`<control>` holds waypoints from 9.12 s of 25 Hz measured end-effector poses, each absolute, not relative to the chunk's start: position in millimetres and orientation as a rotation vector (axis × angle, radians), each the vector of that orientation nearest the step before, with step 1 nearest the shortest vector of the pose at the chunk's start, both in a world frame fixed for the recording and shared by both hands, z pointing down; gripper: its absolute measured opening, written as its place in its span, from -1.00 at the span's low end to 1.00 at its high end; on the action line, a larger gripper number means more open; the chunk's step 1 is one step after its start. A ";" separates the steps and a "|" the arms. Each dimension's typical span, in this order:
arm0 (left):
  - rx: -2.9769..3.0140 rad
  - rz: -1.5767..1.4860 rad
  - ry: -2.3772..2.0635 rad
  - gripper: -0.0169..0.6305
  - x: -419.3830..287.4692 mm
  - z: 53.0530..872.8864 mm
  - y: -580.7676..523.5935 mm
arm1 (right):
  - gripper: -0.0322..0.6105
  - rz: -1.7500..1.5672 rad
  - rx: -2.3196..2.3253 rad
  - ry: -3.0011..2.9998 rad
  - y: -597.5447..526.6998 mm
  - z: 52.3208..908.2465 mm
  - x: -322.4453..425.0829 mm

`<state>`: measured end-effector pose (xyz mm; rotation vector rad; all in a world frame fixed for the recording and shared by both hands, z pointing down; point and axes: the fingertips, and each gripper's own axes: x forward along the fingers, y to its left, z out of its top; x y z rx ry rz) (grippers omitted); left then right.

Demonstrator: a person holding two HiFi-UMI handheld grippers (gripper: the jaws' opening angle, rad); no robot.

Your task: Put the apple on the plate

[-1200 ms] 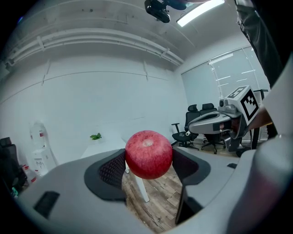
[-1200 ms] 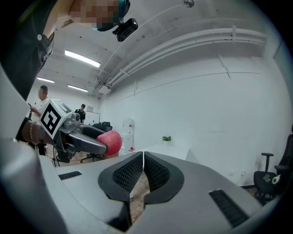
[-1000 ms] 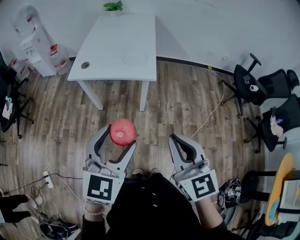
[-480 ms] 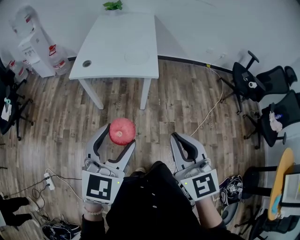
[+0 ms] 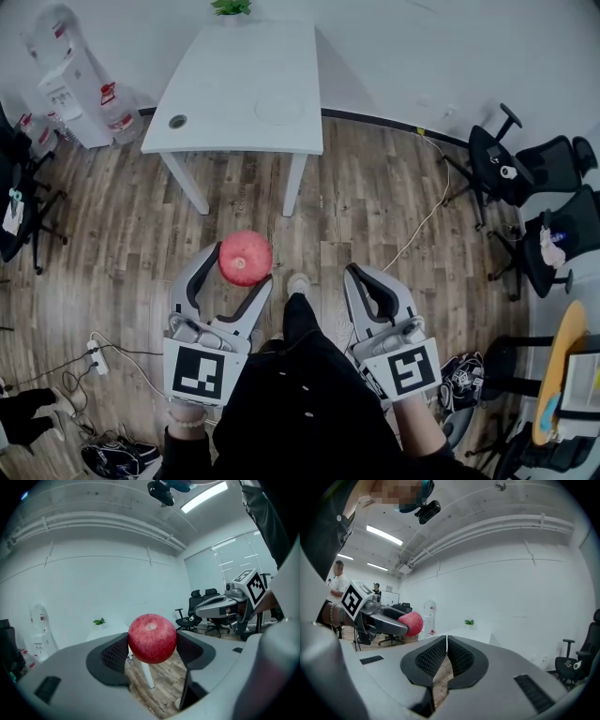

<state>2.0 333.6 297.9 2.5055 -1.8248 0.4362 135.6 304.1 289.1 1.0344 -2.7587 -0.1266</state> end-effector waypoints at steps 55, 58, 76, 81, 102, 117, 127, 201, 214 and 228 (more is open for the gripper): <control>2.278 0.460 -2.068 0.08 -65.3 288.0 60.0 | -0.77 -0.119 0.773 -2.854 -0.8 293.7 71.1; 2.258 0.459 -2.085 0.08 -67.6 286.6 47.4 | -0.77 -0.122 0.749 -2.864 -15.8 293.5 67.4; 2.262 0.494 -2.098 0.08 -46.1 281.3 16.1 | -0.77 -0.101 0.760 -2.883 -45.7 295.2 90.3; 2.282 0.502 -2.085 0.08 -37.7 279.9 13.4 | -0.77 -0.095 0.777 -2.885 -44.6 295.0 98.7; 2.420 0.523 -1.932 0.08 -55.3 288.7 -43.4 | -0.77 -0.113 0.921 -2.838 -88.5 291.9 77.7; 2.481 0.539 -1.848 0.08 -94.6 293.9 -115.9 | -0.77 -0.118 0.990 -2.797 -150.6 286.2 37.7; 2.524 0.535 -1.779 0.08 -111.5 302.2 -152.7 | -0.77 -0.096 1.043 -2.758 -174.6 290.7 18.9; 2.545 0.927 -1.125 0.08 -95.8 555.4 -265.4 | -0.77 0.165 1.257 -2.423 -227.6 373.0 21.8; 2.525 0.923 -1.110 0.08 -93.7 571.2 -262.7 | -0.77 0.176 1.255 -2.424 -227.0 375.6 23.1; 2.544 0.934 -1.083 0.08 -91.8 574.0 -262.4 | -0.77 0.198 1.277 -2.445 -230.7 375.2 20.7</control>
